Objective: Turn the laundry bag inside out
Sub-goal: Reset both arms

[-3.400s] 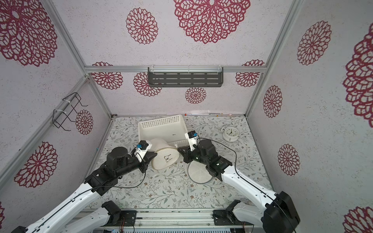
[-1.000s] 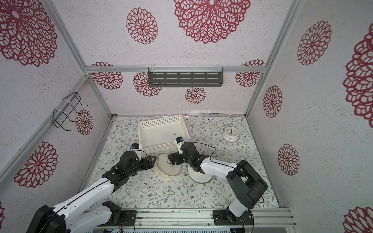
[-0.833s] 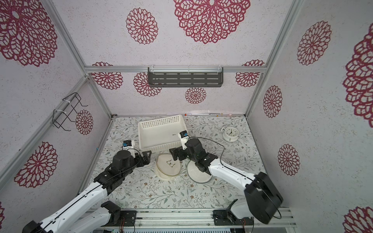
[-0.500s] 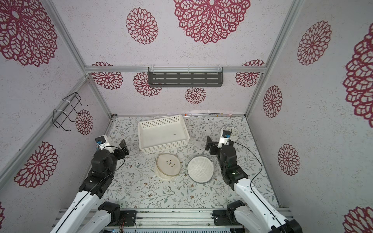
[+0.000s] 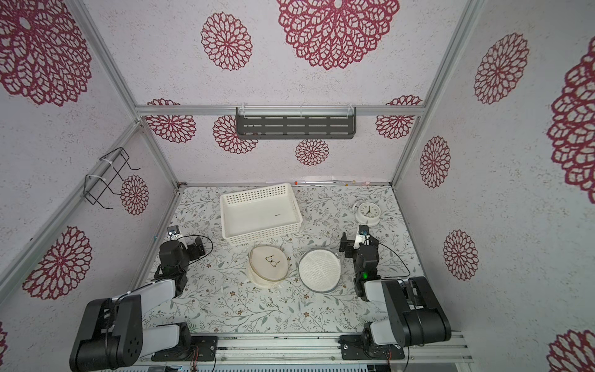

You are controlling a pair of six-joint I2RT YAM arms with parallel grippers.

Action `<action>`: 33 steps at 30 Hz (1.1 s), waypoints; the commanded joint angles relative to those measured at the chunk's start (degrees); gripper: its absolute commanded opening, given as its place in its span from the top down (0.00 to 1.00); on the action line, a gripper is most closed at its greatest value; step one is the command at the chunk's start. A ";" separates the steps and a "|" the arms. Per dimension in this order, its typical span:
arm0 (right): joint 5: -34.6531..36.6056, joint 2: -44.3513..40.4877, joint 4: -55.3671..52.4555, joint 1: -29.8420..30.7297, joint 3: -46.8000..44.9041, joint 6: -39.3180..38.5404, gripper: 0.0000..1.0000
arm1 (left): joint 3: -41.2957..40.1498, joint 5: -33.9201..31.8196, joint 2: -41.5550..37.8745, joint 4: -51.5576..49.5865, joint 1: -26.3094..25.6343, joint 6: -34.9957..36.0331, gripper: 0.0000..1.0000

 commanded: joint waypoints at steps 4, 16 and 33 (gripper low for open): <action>-0.63 -6.96 0.74 -1.64 -2.46 -3.75 0.02 | 0.02 7.72 13.93 26.80 1.45 1.83 0.02; -8.35 7.28 22.37 -3.91 -3.93 -0.36 0.02 | 1.72 1.62 12.19 20.39 2.07 -1.49 0.02; -4.44 7.96 20.60 -2.43 -2.55 -1.08 0.01 | 3.09 -4.08 12.48 18.36 1.28 -2.58 0.02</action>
